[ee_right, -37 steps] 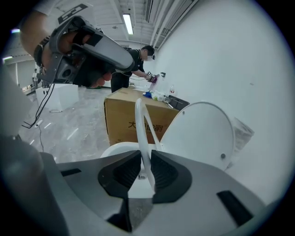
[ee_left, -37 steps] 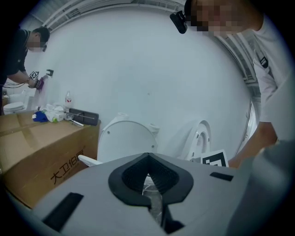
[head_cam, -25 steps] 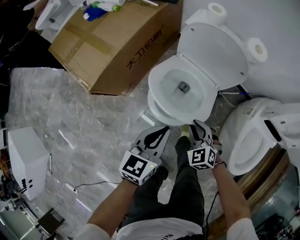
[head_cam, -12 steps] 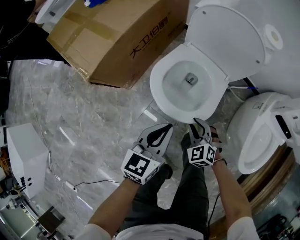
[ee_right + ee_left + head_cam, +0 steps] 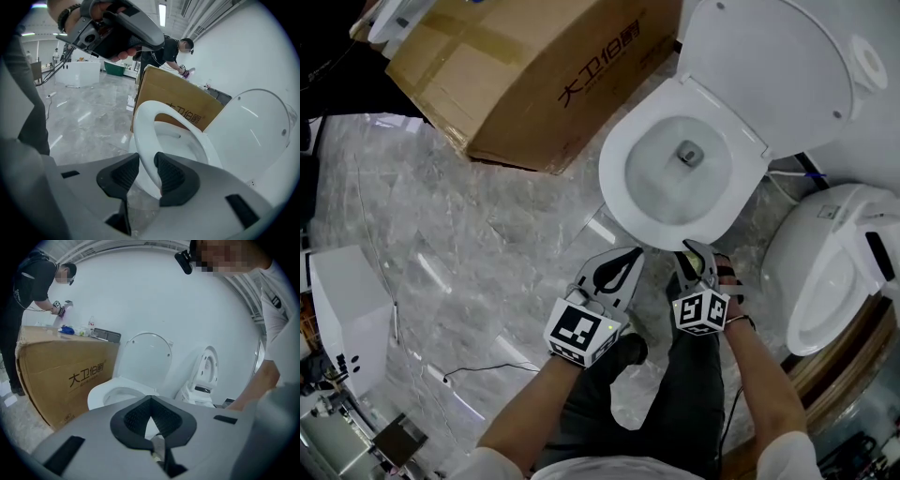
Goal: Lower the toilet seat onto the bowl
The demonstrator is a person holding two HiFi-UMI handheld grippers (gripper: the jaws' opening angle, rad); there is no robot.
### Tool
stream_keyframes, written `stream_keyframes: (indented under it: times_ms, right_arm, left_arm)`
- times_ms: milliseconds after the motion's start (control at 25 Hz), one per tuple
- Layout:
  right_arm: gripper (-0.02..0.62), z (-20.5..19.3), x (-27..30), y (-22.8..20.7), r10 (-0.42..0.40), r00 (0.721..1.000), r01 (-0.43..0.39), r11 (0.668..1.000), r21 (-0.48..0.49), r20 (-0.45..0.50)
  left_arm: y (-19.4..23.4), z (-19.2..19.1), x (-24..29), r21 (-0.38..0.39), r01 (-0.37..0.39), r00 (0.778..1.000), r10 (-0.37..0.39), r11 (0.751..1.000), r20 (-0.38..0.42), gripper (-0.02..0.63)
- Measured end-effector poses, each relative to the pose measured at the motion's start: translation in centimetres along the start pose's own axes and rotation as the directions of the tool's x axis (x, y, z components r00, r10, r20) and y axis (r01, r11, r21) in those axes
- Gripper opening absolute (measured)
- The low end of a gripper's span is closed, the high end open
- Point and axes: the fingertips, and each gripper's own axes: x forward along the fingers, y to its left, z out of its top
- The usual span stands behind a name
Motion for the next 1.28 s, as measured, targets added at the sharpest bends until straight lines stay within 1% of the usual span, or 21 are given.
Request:
stream_keyframes:
  times_ms: [120, 360, 680, 800, 1040, 1080, 1160, 1280]
  right_arm:
    - [0.129, -1.1, 1.4, 1.1, 0.015, 1.000, -0.015, 1.000, -0.014, -0.009]
    - [0.129, -3.0, 3.5, 2.7, 0.070, 0.997, -0.071, 0.997, -0.014, -0.041]
    - [0.129, -4.9, 5.9, 3.6, 0.141, 0.985, -0.137, 0.989, 0.053, -0.098]
    - [0.130, -5.3, 6.3, 3.9, 0.158, 0.980, -0.149, 0.985, 0.087, -0.117]
    - [0.129, -5.1, 6.3, 3.4, 0.157, 0.980, -0.144, 0.984, 0.102, -0.123]
    - [0.129, -4.7, 6.0, 3.0, 0.150, 0.982, -0.137, 0.984, 0.115, -0.118]
    - [0.127, -3.4, 4.7, 2.6, 0.149, 0.984, -0.130, 0.977, 0.171, -0.101]
    - [0.114, -0.9, 1.2, 1.4, 0.151, 0.987, -0.127, 0.952, 0.279, -0.063]
  left_arm:
    - [0.4, -1.4, 0.0, -0.001, -0.003, 1.000, 0.003, 1.000, -0.006, 0.006]
    - [1.3, -3.4, -0.1, -0.014, -0.009, 1.000, 0.008, 1.000, -0.022, 0.006]
    - [1.3, -5.2, -0.3, -0.030, -0.013, 0.999, 0.012, 0.999, -0.033, 0.006]
    - [1.4, -5.7, -0.5, -0.017, -0.018, 0.999, 0.018, 1.000, -0.036, 0.006]
    - [1.4, -5.1, -0.7, -0.011, -0.029, 0.999, 0.029, 1.000, -0.032, 0.006]
    - [1.3, -4.8, -0.8, -0.008, -0.030, 0.999, 0.029, 1.000, -0.030, 0.006]
    - [0.8, -4.0, -1.5, -0.006, -0.029, 0.999, 0.029, 1.000, -0.036, 0.006]
    - [-0.7, -2.1, -2.8, -0.012, -0.029, 0.998, 0.029, 1.000, -0.050, 0.006]
